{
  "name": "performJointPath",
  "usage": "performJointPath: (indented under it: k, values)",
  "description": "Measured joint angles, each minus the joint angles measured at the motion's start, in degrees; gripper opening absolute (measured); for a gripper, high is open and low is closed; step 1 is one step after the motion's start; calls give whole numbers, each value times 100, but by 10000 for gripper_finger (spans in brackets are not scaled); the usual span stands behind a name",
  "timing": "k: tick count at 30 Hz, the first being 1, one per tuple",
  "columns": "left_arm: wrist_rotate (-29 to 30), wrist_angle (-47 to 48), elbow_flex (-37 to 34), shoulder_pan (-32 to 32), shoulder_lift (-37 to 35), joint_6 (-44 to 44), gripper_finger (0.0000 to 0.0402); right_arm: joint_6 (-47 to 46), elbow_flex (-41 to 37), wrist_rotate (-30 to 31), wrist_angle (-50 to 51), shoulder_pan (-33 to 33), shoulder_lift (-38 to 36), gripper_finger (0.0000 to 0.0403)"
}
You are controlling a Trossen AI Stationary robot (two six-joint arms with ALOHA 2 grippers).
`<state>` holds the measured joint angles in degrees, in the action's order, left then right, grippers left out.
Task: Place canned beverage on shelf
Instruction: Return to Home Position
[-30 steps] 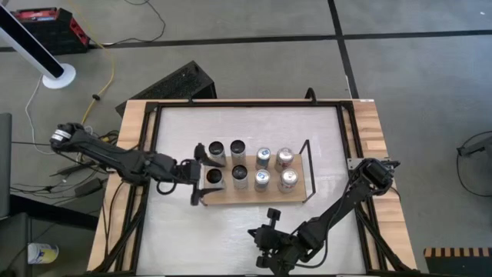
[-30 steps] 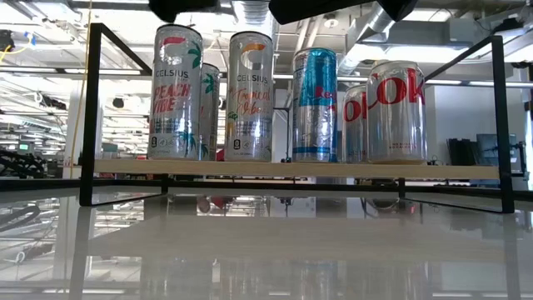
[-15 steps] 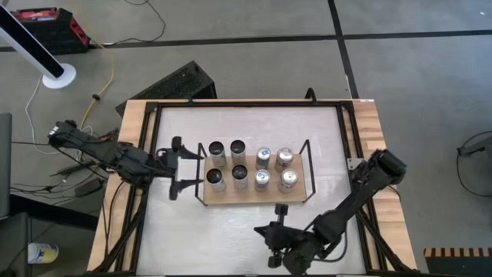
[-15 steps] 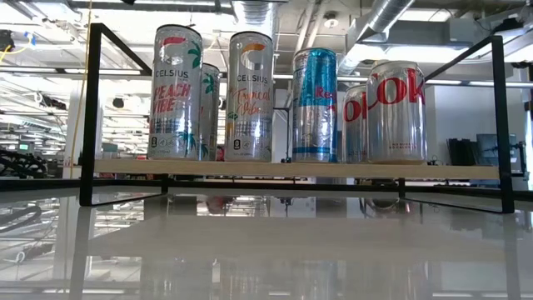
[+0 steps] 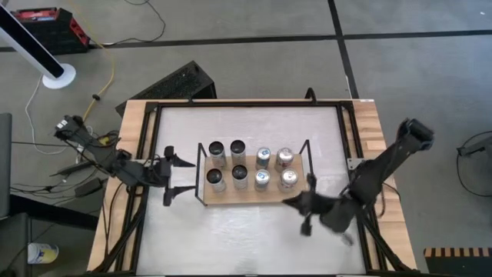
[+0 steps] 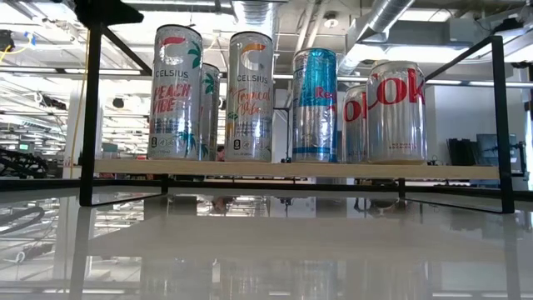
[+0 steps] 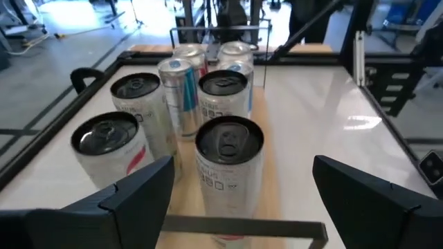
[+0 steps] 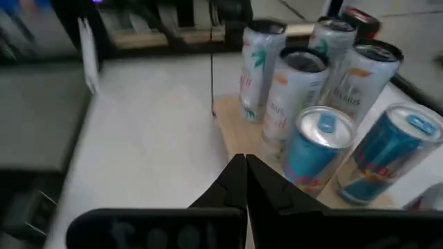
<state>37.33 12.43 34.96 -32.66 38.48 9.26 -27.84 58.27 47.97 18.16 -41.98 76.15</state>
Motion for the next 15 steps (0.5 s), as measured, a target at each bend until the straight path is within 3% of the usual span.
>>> performJointPath:
  k: [7,15]
  values:
    - [237,-224,-615,-41,-1314,-311,329,1133,-2180,-514,-2506,263,-2111,23]
    - [-297,-677,-1723,207,-3040,-490,329,1426,-3744,-669,-2927,862,-4230,23]
